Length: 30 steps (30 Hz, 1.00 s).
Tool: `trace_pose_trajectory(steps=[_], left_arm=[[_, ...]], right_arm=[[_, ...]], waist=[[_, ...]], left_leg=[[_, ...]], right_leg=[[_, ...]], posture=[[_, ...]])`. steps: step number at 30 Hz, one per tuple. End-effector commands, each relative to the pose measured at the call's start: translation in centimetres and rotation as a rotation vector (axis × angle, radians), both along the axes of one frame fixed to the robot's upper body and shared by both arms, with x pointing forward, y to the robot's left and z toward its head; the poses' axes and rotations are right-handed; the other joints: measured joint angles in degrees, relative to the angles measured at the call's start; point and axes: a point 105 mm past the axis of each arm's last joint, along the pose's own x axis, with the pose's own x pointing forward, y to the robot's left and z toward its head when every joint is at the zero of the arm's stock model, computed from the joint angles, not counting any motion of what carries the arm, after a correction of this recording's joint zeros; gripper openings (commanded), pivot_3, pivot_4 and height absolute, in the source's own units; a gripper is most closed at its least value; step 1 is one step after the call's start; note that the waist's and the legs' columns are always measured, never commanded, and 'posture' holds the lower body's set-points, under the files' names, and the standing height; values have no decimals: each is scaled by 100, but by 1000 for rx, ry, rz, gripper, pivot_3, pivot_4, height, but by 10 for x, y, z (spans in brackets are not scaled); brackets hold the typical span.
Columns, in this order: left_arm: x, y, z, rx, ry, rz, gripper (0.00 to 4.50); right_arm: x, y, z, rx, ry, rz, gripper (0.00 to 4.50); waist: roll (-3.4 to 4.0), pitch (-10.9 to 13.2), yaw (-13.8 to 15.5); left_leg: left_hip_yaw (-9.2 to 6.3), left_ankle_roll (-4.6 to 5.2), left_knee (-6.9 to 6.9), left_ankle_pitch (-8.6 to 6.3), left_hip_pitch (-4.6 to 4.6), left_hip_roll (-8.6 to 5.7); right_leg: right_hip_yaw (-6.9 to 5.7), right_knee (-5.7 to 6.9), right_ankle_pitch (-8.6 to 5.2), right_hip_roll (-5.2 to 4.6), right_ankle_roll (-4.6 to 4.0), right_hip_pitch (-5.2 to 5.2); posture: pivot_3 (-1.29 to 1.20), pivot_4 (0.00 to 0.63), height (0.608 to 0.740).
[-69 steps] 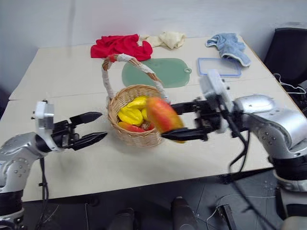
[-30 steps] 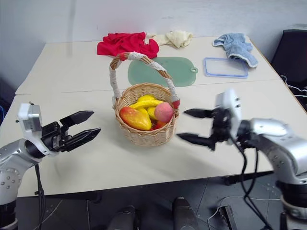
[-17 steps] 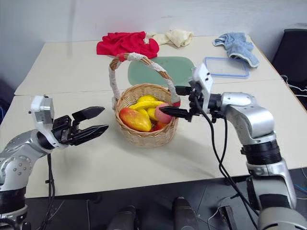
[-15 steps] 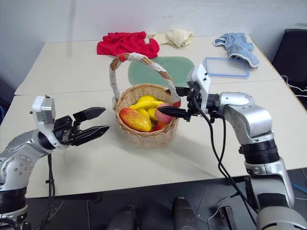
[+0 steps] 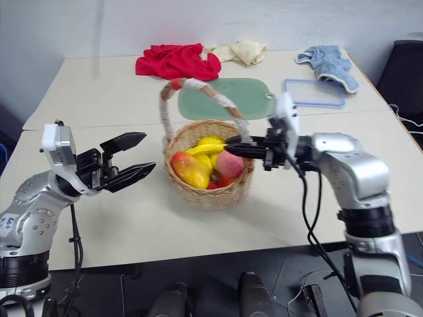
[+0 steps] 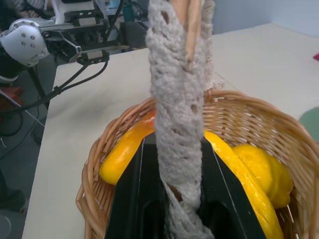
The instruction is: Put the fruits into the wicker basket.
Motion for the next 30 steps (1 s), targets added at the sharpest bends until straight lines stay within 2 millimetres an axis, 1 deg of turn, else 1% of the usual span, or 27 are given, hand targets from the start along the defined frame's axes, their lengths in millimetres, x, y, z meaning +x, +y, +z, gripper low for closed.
trace_pose_trajectory(steps=[1, 2, 3, 5, 9, 12, 15, 17, 18, 20, 21, 23, 24, 26, 29, 30], left_arm=[[4, -5, 3, 5, -30, -7, 4500], [5, -6, 3, 3, -29, -12, 4500], [7, -9, 2, 2, -25, -21, 4500], [9, -13, 0, 4, -14, -46, 4500], [15, -20, -4, 19, 0, -92, 4500], [20, -24, -3, 21, -2, -115, 4500], [23, -29, -3, 21, -5, -137, 4500], [22, -33, -3, 25, -6, -156, 4500], [22, -35, -3, 26, -8, -163, 4500], [20, -37, -2, 29, -10, -177, 4500], [20, -37, -1, 34, -11, -182, 4500], [19, -37, -1, 41, -12, -185, 4500], [19, -36, -1, 44, -13, -184, 4500], [19, -37, 0, 50, -17, -184, 4500], [16, -40, 3, 54, -30, -192, 4500], [15, -41, 4, 56, -32, -194, 4500]], right_arm=[[-18, -48, 46, 103, -176, -226, 201], [-21, -61, 50, 119, -188, -285, 201], [-23, -80, 52, 127, -202, -373, 201], [-29, -117, 52, 111, -234, -530, 201], [-35, -179, 47, 139, -262, -779, 201], [-33, -211, 37, 151, -275, -879, 201], [-23, -250, 21, 172, -274, -1015, 201], [-17, -265, 5, 144, -249, -1051, 201], [-15, -270, -3, 134, -221, -1052, 201], [-11, -273, -16, 86, -190, -1028, 201], [-10, -273, -22, 86, -145, -1006, 201], [-9, -277, -26, 63, -133, -999, 938], [-9, -277, -29, 44, -120, -984, 1174], [-13, -279, -30, 19, -116, -972, 1827], [-23, -283, -26, -20, -136, -976, 2847], [-29, -284, -25, -42, -146, -975, 3159]], waist=[[0, 0, 30], [0, 0, 42], [0, 0, 62], [0, 0, 103], [0, 0, 102], [1, 0, 72], [2, 0, 44], [6, -2, 21], [8, 0, 2], [10, 1, -44], [11, 1, -54], [11, 1, -70], [11, 1, -71], [11, 0, -67], [12, 1, -55], [13, 1, -34]], left_leg=[[1, 1, 0, -1, -9, -1], [1, 1, 1, -1, -9, -2], [4, 1, 2, -1, -9, -3], [5, 2, 4, -1, -14, -5], [15, 3, 9, -1, -11, -10], [29, 4, 11, -1, 2, -11], [29, 3, 4, -1, 22, -12], [33, 3, 2, -1, 25, -13], [35, 3, 2, -1, 28, -13], [38, 4, -3, -1, 28, -13], [38, 4, -3, -1, 28, -13], [38, 4, 0, -1, 31, -11], [38, 4, 1, -1, 31, -11], [38, 4, 1, -1, 33, -11], [39, 4, 1, -1, 32, -11], [39, 4, 1, -1, 31, -11]], right_leg=[[-1, -11, 0, 0, 0, -1], [-1, -12, 0, 0, 0, -1], [0, -21, 0, 1, 0, 0], [0, -31, 1, 2, 0, 3], [13, -49, 11, 3, 8, 9], [27, -51, 12, 6, 8, 10], [44, -49, 12, 17, 7, 12], [48, -50, 12, 17, 8, 14], [48, -50, 12, 17, 8, 14], [49, -50, 12, 17, 8, 14], [49, -49, 12, 17, 8, 14], [49, -49, 12, 17, 8, 16], [49, -49, 13, 17, 8, 17], [50, -48, 12, 17, 8, 17], [52, -49, 13, 17, 8, 17], [52, -49, 13, 17, 8, 17]], posture=[[0, 150, 740], [0, 150, 740], [0, 150, 740], [0, 150, 740], [0, 150, 740], [0, 150, 740], [0, 150, 740], [0, 150, 740], [0, 150, 740], [0, 150, 740], [0, 150, 740], [0, 150, 740], [0, 150, 740], [0, 150, 740], [0, 150, 740], [0, 150, 740]])
